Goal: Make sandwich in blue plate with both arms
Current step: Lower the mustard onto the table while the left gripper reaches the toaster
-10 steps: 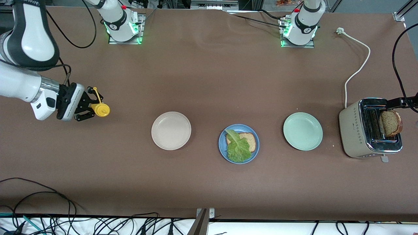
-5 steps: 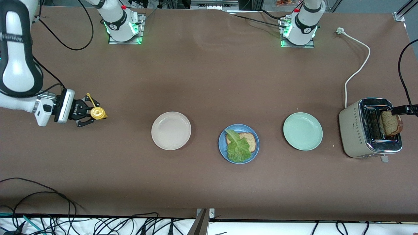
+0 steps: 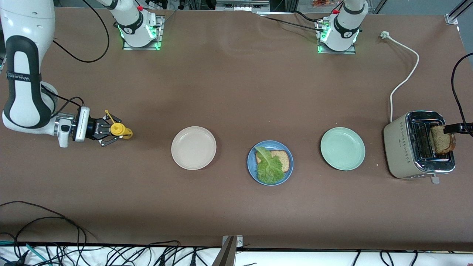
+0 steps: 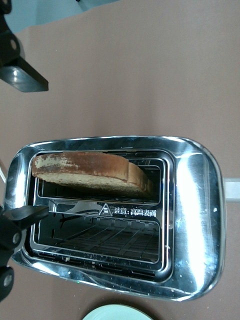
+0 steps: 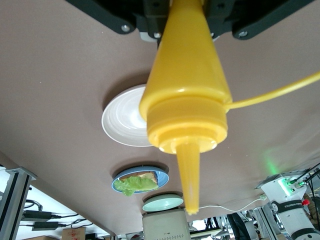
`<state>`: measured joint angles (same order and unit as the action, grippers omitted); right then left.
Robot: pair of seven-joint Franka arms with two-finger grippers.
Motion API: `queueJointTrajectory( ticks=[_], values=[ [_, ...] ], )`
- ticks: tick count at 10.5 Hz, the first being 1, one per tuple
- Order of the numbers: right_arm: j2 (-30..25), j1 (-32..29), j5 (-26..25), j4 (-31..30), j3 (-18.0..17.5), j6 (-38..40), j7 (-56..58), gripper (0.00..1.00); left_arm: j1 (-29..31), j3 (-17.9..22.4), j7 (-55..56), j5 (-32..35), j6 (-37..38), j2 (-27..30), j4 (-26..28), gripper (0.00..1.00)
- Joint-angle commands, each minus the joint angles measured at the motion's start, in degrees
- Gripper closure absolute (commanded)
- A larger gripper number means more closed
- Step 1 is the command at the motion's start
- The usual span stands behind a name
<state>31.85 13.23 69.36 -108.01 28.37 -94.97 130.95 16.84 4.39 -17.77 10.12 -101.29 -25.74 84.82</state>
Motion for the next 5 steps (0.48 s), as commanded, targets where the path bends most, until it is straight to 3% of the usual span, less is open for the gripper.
queueJointTrajectory(
  ticks=[1, 3, 5],
  values=[
    [4.44, -0.84, 3.93, 2.19, 0.98, 3.38, 5.35, 1.0, 0.91, -0.61, -2.7, 0.69, -0.14, -1.5, -1.32, 0.02],
    [7.78, -1.19, 7.17, 2.27, 1.34, 6.45, 9.22, 1.0, 1.52, -0.53, -3.41, -0.53, -0.75, -1.94, -1.32, 0.06],
    [9.46, -1.28, 8.33, 2.36, 1.68, 8.31, 11.16, 1.0, 1.97, -0.61, -3.5, -0.8, -0.84, -1.94, -1.32, 0.31]
  ],
)
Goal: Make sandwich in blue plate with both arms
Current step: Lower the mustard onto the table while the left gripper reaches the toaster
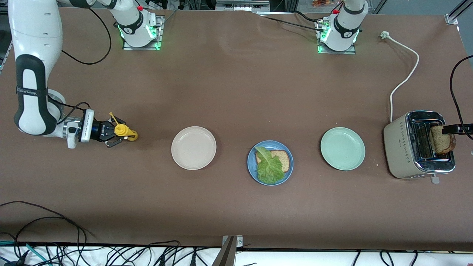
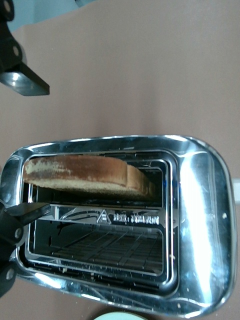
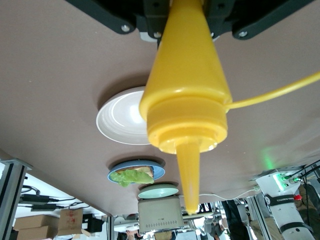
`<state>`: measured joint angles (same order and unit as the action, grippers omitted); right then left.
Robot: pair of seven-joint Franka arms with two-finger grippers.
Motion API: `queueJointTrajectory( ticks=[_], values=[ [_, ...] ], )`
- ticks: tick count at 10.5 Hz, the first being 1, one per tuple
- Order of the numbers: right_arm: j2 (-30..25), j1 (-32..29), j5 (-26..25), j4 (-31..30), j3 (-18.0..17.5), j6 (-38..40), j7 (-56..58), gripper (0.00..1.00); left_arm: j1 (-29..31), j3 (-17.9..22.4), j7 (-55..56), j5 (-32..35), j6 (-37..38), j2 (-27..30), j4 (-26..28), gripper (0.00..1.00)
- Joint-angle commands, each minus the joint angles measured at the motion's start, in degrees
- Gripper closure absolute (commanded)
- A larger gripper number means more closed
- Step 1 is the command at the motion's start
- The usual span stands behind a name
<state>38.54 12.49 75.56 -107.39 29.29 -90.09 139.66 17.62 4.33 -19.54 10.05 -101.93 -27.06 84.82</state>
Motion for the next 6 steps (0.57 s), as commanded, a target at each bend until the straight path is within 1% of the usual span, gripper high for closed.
queueJointTrajectory(
  ticks=[1, 3, 6],
  values=[
    [3.73, -0.88, 2.31, 2.01, 0.85, 3.78, 3.5, 1.0, 1.19, -0.55, -1.73, -0.74, -0.2, -0.72, -1.32, 0.33],
    [5.58, -1.41, 3.36, 2.27, 1.38, 6.58, 4.47, 1.0, 1.19, -0.55, -1.73, -0.82, -0.2, -0.98, -1.32, 0.39],
    [7.08, -1.41, 3.72, 2.89, 2.61, 8.53, 5.44, 1.0, 1.19, -0.55, -1.73, -1.08, -0.29, -1.33, -1.32, 0.39]
  ],
)
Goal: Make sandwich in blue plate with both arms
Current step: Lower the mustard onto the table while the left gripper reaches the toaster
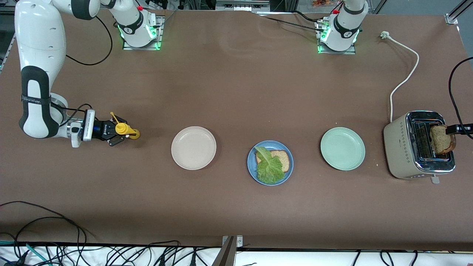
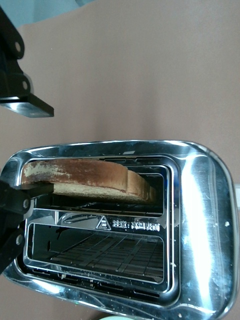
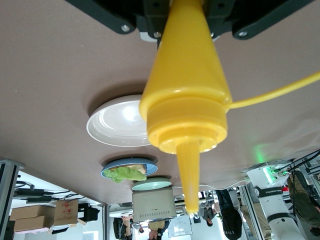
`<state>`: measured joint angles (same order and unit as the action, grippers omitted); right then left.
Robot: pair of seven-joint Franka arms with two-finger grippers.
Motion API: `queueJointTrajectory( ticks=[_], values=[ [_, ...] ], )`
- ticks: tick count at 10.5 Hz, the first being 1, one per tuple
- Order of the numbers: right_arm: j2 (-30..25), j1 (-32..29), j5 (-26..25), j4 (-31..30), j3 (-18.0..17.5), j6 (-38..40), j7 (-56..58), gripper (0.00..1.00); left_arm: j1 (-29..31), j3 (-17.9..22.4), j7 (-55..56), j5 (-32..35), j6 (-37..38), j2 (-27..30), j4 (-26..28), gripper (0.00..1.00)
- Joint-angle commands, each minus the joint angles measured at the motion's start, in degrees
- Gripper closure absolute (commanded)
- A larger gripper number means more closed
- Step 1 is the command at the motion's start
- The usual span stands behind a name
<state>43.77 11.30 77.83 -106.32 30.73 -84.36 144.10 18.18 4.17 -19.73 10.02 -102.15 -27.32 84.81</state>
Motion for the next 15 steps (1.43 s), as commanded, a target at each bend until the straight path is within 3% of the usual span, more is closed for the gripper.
queueJointTrajectory(
  ticks=[1, 4, 6, 7, 11, 12, 14, 15],
  values=[
    [2.02, -0.23, 1.45, 1.81, 1.18, 2.8, 1.36, 1.0, 0.71, -0.39, -1.54, -1.58, -0.07, -1.16, -1.32, 0.39],
    [3.51, -0.4, 1.54, 2.6, 1.27, 2.8, 2.15, 1.0, 0.72, -0.39, -1.54, -1.58, -0.07, -1.51, -1.32, 0.61],
    [4.22, -0.84, 1.54, 3.31, 1.27, 3.59, 2.5, 1.0, 0.63, -0.48, -1.54, -1.41, -0.07, -1.42, -1.32, 0.95],
    [4.48, -0.84, 1.54, 3.31, 1.35, 3.67, 2.51, 1.0, 0.63, -0.48, -1.54, -1.32, -0.07, -1.42, -1.4, 1.0],
    [5.36, -1.02, 2.23, 3.4, 1.35, 3.68, 3.03, 1.0, 0.54, -0.48, -1.54, -1.32, -0.07, -1.42, -1.4, 1.0],
    [5.36, -1.02, 2.24, 3.4, 1.35, 3.68, 3.12, 0.81, 0.37, -0.56, -1.45, -1.32, -0.07, -1.07, -1.4, 1.0],
    [5.36, -1.02, 2.24, 3.57, 1.35, 3.68, 2.95, 0.54, 0.19, -0.65, -1.71, -0.88, 0.28, 0.07, -2.62, 1.0],
    [5.36, -1.02, 2.33, 3.75, 1.35, 3.68, 2.68, 0.11, 0.1, -0.74, -2.85, -1.23, 0.63, 0.6, -3.33, 1.0]
  ],
)
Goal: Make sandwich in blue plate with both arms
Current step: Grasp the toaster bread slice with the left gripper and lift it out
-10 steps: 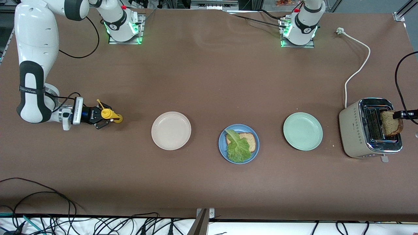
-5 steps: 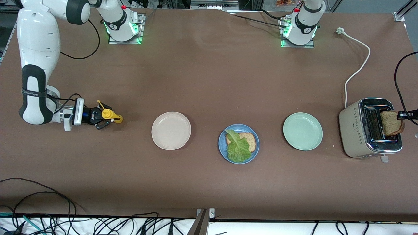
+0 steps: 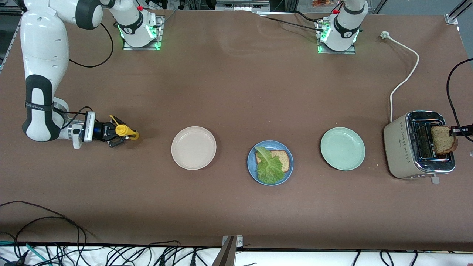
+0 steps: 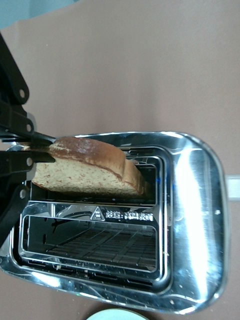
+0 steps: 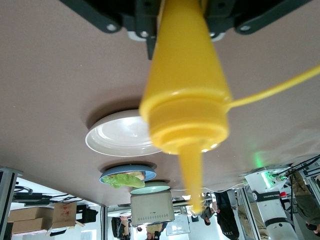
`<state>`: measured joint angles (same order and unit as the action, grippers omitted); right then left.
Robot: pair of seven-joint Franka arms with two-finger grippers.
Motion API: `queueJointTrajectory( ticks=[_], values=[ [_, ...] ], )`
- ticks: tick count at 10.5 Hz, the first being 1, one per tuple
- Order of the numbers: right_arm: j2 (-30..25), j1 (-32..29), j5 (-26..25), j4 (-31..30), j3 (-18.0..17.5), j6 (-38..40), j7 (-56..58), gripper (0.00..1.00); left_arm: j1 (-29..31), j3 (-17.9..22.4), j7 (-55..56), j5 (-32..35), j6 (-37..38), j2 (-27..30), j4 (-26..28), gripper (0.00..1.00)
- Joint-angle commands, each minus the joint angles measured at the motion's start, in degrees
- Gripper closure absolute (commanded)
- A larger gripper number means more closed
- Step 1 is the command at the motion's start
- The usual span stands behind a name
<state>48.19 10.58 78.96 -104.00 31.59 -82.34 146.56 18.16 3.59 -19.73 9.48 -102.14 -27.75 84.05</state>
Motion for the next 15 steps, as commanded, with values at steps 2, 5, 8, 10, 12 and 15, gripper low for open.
queueJointTrajectory(
  ticks=[2, 5, 8, 10, 12, 15],
  values=[
    [0.85, -0.3, 1.11, 1.86, 0.67, 1.65, -0.22, 0.0, 0.2, -0.07, -3.64, -0.78, 2.98, 3.57, -2.75, 1.0],
    [0.33, 0.23, 0.5, 3.27, 1.98, 1.83, -4.59, 0.0, 0.2, -0.86, -3.73, -0.87, 8.08, 7.52, -2.84, 1.0],
    [-0.29, 1.02, -1.61, 5.29, 4.79, 4.2, -10.66, 0.0, 0.12, -2.7, -3.73, -0.87, 12.91, 11.04, -5.02, 1.0],
    [-0.47, 1.1, -2.76, 5.47, 5.67, 5.25, -14.53, 0.0, 0.12, -4.98, -3.65, -1.04, 16.7, 11.05, -8.98, 1.0],
    [-0.38, 1.02, -2.76, 5.47, 5.59, 5.34, -14.37, 0.0, 0.12, -5.26, -3.3, -5.67, 17.59, 10.96, -9.26, 1.0],
    [0.15, 0.84, -2.76, 4.95, 5.5, 5.52, -12.97, 0.0, -0.06, -5.43, -3.56, -13.06, 18.82, 10.0, -8.47, 1.0]
  ],
)
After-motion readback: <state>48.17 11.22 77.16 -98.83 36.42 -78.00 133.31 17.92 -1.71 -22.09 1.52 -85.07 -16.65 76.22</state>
